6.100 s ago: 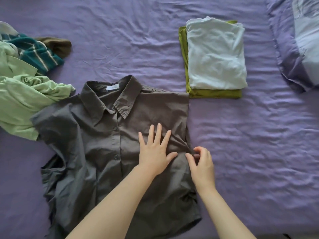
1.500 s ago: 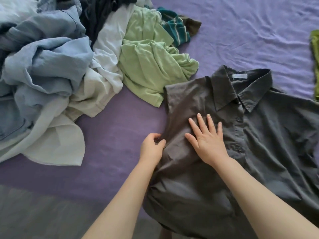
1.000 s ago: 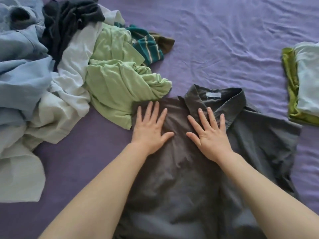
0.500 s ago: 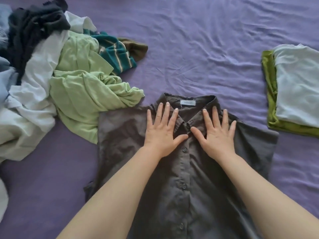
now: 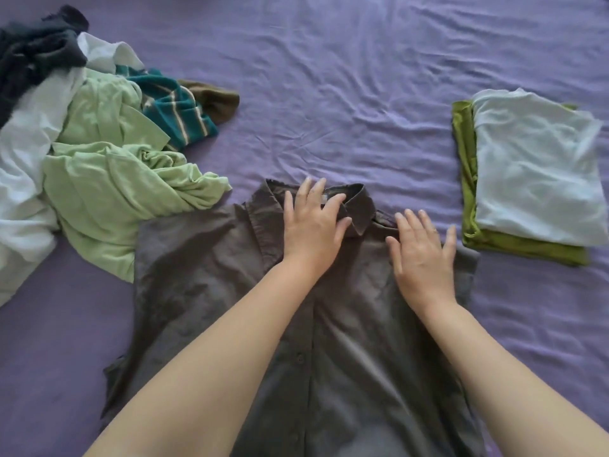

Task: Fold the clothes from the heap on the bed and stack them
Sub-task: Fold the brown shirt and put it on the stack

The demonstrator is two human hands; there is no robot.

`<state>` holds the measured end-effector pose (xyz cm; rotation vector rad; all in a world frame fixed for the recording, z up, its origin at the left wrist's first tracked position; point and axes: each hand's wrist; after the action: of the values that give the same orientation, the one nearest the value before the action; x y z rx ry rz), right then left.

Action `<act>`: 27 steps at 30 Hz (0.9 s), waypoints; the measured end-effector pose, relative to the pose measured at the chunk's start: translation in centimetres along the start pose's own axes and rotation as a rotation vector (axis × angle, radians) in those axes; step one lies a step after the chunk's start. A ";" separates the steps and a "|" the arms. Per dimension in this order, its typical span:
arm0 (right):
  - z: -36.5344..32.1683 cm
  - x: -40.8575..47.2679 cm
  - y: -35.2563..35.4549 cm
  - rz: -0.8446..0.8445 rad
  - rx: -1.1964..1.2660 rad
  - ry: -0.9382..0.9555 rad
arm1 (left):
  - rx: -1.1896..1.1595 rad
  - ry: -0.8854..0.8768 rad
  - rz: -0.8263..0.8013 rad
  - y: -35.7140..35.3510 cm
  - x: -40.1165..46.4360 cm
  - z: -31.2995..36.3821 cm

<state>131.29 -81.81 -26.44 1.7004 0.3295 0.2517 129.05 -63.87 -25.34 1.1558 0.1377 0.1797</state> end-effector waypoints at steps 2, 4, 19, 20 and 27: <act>1.7 0.6 0.4 0.068 -0.012 -0.051 | -0.165 0.108 0.011 -0.2 2.1 2.2; 2.9 0.5 0.7 0.119 -0.021 -0.088 | -0.226 0.271 -0.012 -0.3 4.0 3.3; 1.8 -1.3 -0.2 0.063 -0.175 0.167 | 0.095 0.317 -0.192 -0.9 6.6 4.4; 1.3 -1.4 -0.8 -0.044 -0.181 0.171 | 0.118 0.285 -0.173 -1.5 5.8 4.4; 2.1 -0.4 -2.5 -0.303 -0.266 0.082 | 0.292 -0.022 -0.196 -3.1 -5.4 1.2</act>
<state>131.47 -83.51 -29.21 1.3604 0.5821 0.1341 124.25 -67.35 -27.63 1.4258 0.2630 -0.0283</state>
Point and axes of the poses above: each hand's wrist, its own x-axis towards the middle knuckle, its own y-axis out of the back of the hand, z = x × y
